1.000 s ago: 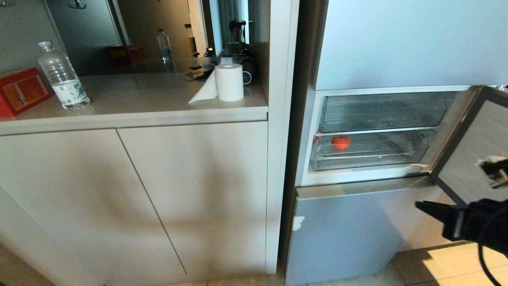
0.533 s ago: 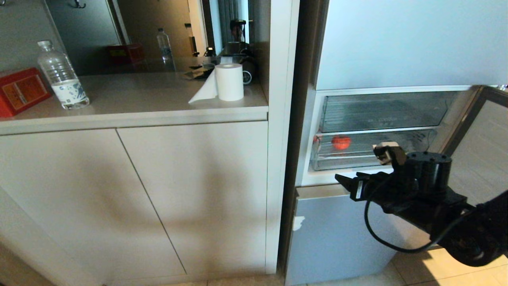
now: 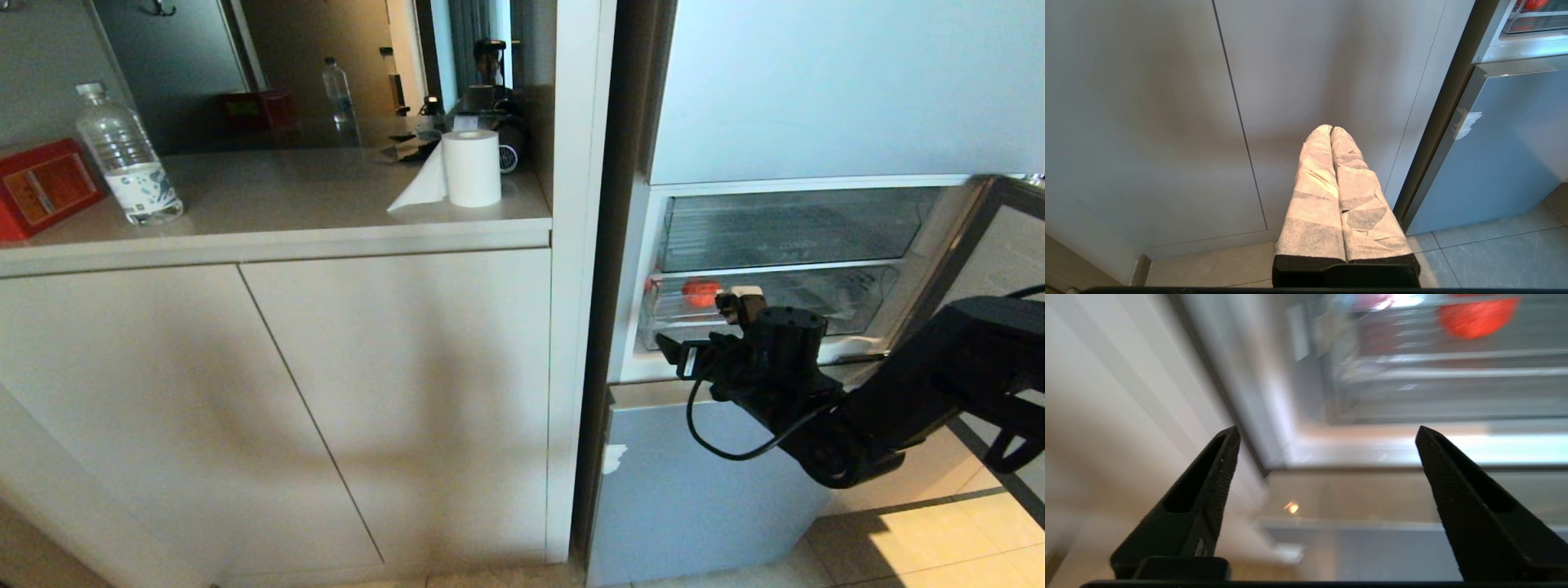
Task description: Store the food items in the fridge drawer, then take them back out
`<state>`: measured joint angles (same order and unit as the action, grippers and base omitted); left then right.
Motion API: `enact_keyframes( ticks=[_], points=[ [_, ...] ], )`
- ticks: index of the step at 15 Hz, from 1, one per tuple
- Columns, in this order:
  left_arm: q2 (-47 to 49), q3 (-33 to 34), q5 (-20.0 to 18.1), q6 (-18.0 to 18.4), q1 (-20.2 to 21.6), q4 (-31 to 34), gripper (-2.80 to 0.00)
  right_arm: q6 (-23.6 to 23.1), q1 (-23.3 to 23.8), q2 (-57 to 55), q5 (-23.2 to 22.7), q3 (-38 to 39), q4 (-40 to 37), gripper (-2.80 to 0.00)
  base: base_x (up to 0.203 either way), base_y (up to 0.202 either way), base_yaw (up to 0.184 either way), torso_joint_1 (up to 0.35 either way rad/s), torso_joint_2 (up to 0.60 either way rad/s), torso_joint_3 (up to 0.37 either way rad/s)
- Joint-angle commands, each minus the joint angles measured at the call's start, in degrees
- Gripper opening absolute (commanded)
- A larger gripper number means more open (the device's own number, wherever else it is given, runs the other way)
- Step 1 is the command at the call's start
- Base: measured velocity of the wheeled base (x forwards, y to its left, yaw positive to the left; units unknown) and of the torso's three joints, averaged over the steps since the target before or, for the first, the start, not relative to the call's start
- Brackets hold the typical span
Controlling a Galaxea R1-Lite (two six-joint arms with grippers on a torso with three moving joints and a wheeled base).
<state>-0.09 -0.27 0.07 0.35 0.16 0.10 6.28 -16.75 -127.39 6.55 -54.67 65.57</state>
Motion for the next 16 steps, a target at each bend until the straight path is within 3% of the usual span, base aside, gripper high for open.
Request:
enact_keyframes(
  ticks=[1, 16],
  points=[
    [0.01, 0.0, 0.01, 0.0, 0.02, -0.01, -2.8, -0.39, 0.29, -4.03, 2.05, -4.15, 0.38, 0.0, 0.0, 0.0, 0.0, 0.0, 0.0, 0.0],
    [0.01, 0.0, 0.01, 0.0, 0.02, -0.01, -2.8, -0.57, 0.84, -17.9, 5.86, -27.73, -0.4, 0.0, 0.0, 0.0, 0.0, 0.0, 0.0, 0.0]
  ],
)
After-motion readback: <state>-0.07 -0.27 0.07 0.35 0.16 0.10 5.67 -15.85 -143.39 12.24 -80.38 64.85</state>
